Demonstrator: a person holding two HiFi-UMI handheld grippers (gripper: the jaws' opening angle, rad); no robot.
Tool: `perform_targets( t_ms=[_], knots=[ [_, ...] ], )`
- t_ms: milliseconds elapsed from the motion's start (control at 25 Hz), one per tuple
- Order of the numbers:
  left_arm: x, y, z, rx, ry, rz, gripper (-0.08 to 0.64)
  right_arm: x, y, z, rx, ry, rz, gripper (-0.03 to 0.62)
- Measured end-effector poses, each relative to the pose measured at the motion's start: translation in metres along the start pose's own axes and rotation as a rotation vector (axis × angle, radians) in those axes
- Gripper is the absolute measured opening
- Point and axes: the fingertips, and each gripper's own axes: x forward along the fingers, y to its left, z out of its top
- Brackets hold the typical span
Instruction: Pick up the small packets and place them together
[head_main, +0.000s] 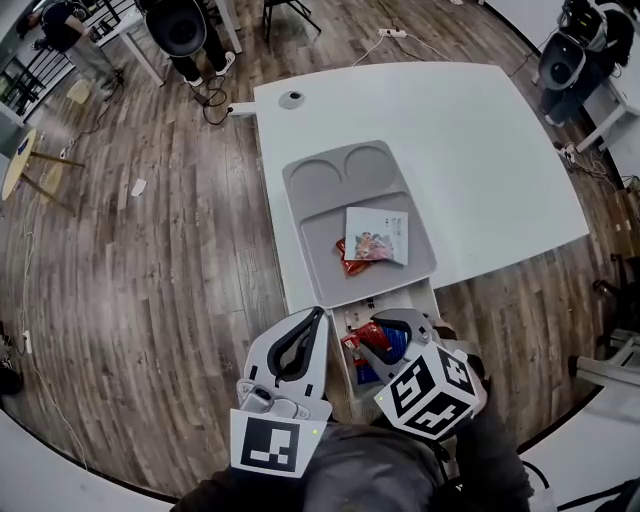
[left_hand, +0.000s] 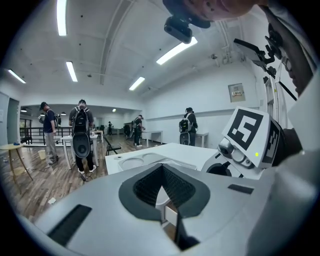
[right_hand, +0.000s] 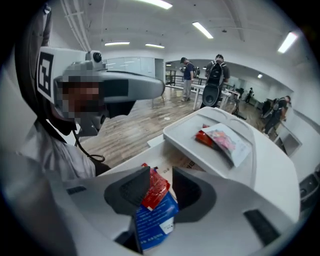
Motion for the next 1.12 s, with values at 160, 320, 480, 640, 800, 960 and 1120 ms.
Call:
perform_targets(
  t_ms=[160,320,480,640,800,960,1120],
  knots=[
    [0.002,0.007,-0.006,-0.006,0.010,0.008,0.000,0.016,0.009,-0.008,-0.036,0.057,0.036,0.160],
    [0.003,0.017,-0.011,-0.013,0.014,0.020,0.000,0.028,0.014,-0.012,-0.055,0.092,0.061,0.179],
    [0.005,0.025,-0.014,-0.016,0.011,0.029,0.000,0.037,0.016,-0.016,-0.054,0.114,0.069,0.183],
    [0.006,0.031,-0.014,-0.012,0.007,0.032,0.000,0.041,0.016,-0.017,-0.055,0.127,0.080,0.146],
    [0.006,0.032,-0.015,-0.012,0.009,0.033,0.000,0.041,0.015,-0.017,-0.075,0.132,0.063,0.043],
    [0.003,0.030,-0.016,-0.009,0.007,0.033,0.000,0.035,0.008,-0.014,-0.054,0.102,0.022,0.015],
    [0.002,0.026,-0.013,-0.008,0.001,0.024,0.000,0.029,0.004,-0.011,-0.033,0.078,-0.006,0.030]
  ],
)
